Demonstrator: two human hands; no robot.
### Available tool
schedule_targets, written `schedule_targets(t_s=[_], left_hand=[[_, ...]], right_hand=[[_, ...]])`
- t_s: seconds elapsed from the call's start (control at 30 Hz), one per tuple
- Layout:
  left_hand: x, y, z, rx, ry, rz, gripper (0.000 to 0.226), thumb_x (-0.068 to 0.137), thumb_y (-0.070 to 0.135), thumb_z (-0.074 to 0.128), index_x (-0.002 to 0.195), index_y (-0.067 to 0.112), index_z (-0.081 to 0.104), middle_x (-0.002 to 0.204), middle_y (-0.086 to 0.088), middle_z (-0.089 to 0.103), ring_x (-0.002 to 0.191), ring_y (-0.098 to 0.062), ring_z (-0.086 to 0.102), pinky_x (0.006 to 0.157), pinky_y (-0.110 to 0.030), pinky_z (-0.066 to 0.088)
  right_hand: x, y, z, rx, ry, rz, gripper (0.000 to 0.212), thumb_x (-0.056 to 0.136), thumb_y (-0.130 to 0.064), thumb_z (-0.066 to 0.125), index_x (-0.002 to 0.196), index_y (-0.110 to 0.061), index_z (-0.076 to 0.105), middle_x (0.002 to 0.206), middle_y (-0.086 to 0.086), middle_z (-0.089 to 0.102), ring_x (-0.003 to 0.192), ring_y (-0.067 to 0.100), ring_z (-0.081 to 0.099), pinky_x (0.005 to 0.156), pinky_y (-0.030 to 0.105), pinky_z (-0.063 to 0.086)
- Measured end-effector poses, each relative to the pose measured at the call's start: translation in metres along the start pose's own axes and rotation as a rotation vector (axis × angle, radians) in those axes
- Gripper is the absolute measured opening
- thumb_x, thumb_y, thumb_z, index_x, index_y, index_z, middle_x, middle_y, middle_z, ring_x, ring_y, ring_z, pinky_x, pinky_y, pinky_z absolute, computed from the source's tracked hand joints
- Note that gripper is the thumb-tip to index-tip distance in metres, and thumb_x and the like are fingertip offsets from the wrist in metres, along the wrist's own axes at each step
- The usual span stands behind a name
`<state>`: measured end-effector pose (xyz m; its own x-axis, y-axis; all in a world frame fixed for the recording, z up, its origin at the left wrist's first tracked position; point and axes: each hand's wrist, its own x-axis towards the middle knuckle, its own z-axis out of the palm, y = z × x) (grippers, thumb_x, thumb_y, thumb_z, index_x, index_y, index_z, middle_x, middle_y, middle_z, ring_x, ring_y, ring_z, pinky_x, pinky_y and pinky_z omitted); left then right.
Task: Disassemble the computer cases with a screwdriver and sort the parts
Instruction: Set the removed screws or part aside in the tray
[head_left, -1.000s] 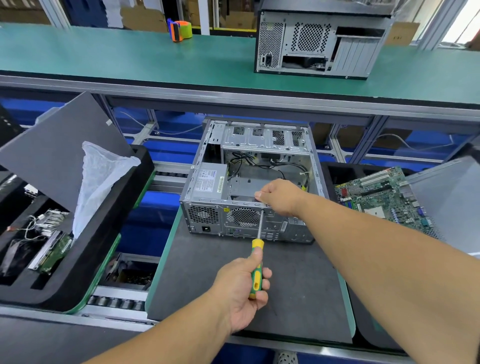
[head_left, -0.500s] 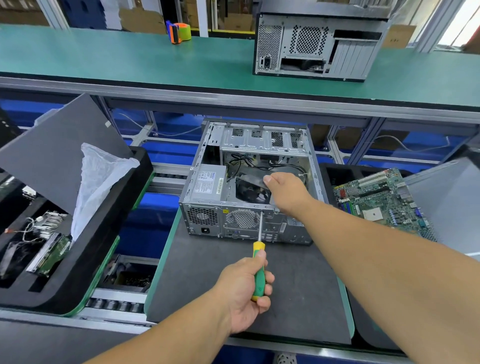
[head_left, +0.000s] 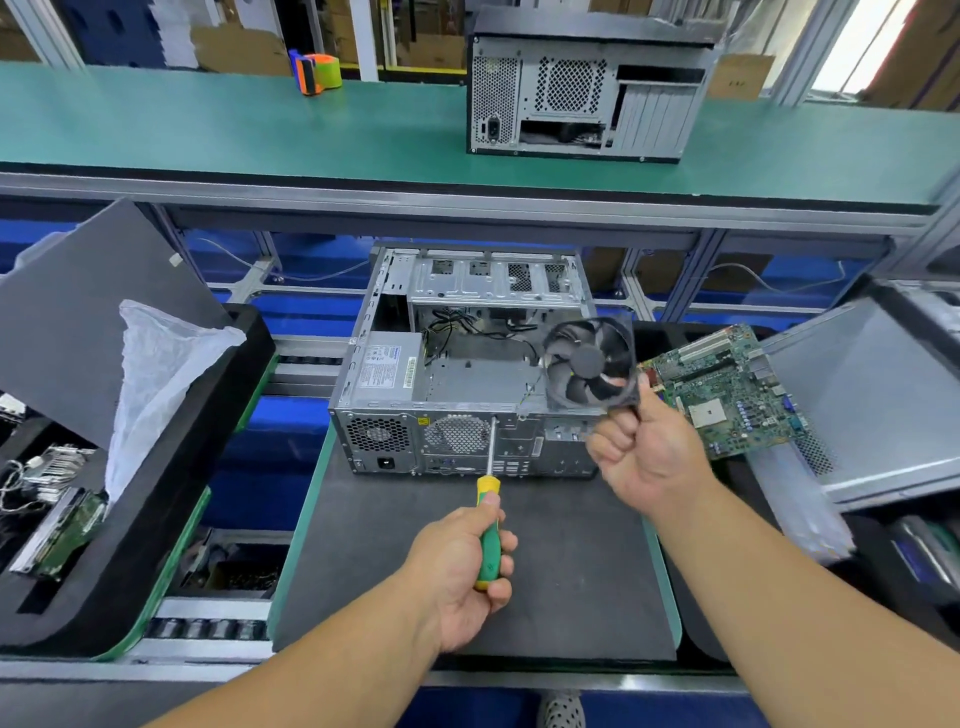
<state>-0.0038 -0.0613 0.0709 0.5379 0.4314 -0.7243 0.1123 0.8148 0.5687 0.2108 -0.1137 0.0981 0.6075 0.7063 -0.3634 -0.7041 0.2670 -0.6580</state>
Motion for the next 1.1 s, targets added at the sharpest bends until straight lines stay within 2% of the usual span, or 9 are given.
schedule_targets(t_s=[0.23,0.47,0.63,0.7,0.73,0.77,0.87,0.97,1.1], left_hand=[[0.004,-0.005,0.004,0.001,0.029,0.010,0.022,0.100,0.037,0.066,0.102,0.015,0.062,0.072,-0.006,0.061,0.054,-0.017,0.047,0.044,-0.022,0.029],[0.004,-0.010,0.010,-0.026,0.030,0.023,0.023,0.101,0.037,0.064,0.103,0.014,0.061,0.071,-0.006,0.059,0.056,-0.017,0.045,0.044,-0.024,0.027],[0.006,-0.014,0.014,-0.037,0.053,0.031,0.023,0.101,0.036,0.065,0.104,0.014,0.062,0.071,-0.006,0.059,0.056,-0.017,0.045,0.044,-0.024,0.027],[0.007,-0.014,0.014,-0.043,0.061,0.030,0.023,0.101,0.036,0.066,0.104,0.013,0.062,0.071,-0.006,0.059,0.056,-0.017,0.046,0.044,-0.024,0.027],[0.007,-0.014,0.013,-0.044,0.062,0.030,0.023,0.100,0.036,0.066,0.104,0.013,0.062,0.070,-0.006,0.059,0.055,-0.017,0.046,0.044,-0.024,0.027],[0.007,-0.014,0.013,-0.043,0.061,0.030,0.024,0.100,0.036,0.066,0.104,0.013,0.063,0.070,-0.006,0.060,0.055,-0.016,0.046,0.044,-0.024,0.028],[0.007,-0.014,0.012,-0.035,0.061,0.046,0.024,0.101,0.036,0.066,0.103,0.012,0.063,0.066,-0.005,0.061,0.053,-0.016,0.046,0.042,-0.024,0.029],[0.008,-0.014,0.011,-0.021,0.069,0.064,0.024,0.101,0.036,0.065,0.104,0.013,0.064,0.064,-0.004,0.061,0.052,-0.015,0.046,0.042,-0.024,0.029],[0.005,-0.015,0.008,0.031,0.066,0.090,0.023,0.103,0.036,0.062,0.103,0.013,0.062,0.069,-0.005,0.060,0.053,-0.015,0.047,0.041,-0.025,0.030]], right_hand=[[-0.044,0.044,-0.098,0.256,0.131,0.330,0.044,0.104,-0.029,0.048,0.062,-0.024,0.034,0.057,-0.009,0.021,0.052,0.008,0.007,0.046,0.023,0.011],[-0.051,0.100,-0.141,0.203,0.329,0.393,0.046,0.107,-0.041,0.046,0.067,-0.019,0.039,0.056,-0.004,0.023,0.040,0.010,0.018,0.036,0.024,0.015],[-0.036,0.100,-0.125,-0.306,0.539,0.338,0.023,0.105,-0.033,0.057,0.087,-0.018,0.058,0.056,-0.003,0.027,0.043,0.011,0.017,0.042,0.023,0.013],[-0.039,0.096,-0.117,-0.651,0.623,0.198,0.018,0.098,-0.027,0.063,0.092,-0.012,0.069,0.055,0.005,0.048,0.052,0.012,0.028,0.045,0.023,0.029],[-0.042,0.095,-0.111,-0.788,0.676,0.088,0.017,0.097,-0.024,0.064,0.093,-0.009,0.071,0.066,0.012,0.063,0.050,0.028,0.052,0.050,0.027,0.043],[-0.044,0.093,-0.104,-0.870,0.715,-0.016,0.015,0.096,-0.020,0.062,0.093,-0.008,0.071,0.078,0.017,0.068,0.078,0.030,0.069,0.056,0.030,0.052],[-0.043,0.092,-0.073,-0.886,0.585,-0.111,0.011,0.092,-0.019,0.061,0.085,-0.018,0.070,0.069,-0.005,0.068,0.057,0.006,0.055,0.048,0.020,0.045],[-0.022,0.091,-0.030,-0.646,0.339,0.093,0.009,0.091,-0.023,0.066,0.092,-0.017,0.073,0.054,-0.003,0.048,0.048,0.013,0.038,0.047,0.028,0.033],[0.001,0.093,0.007,-0.439,0.253,0.244,0.018,0.095,-0.018,0.059,0.099,-0.010,0.074,0.060,-0.004,0.033,0.048,0.011,0.023,0.044,0.026,0.022]])
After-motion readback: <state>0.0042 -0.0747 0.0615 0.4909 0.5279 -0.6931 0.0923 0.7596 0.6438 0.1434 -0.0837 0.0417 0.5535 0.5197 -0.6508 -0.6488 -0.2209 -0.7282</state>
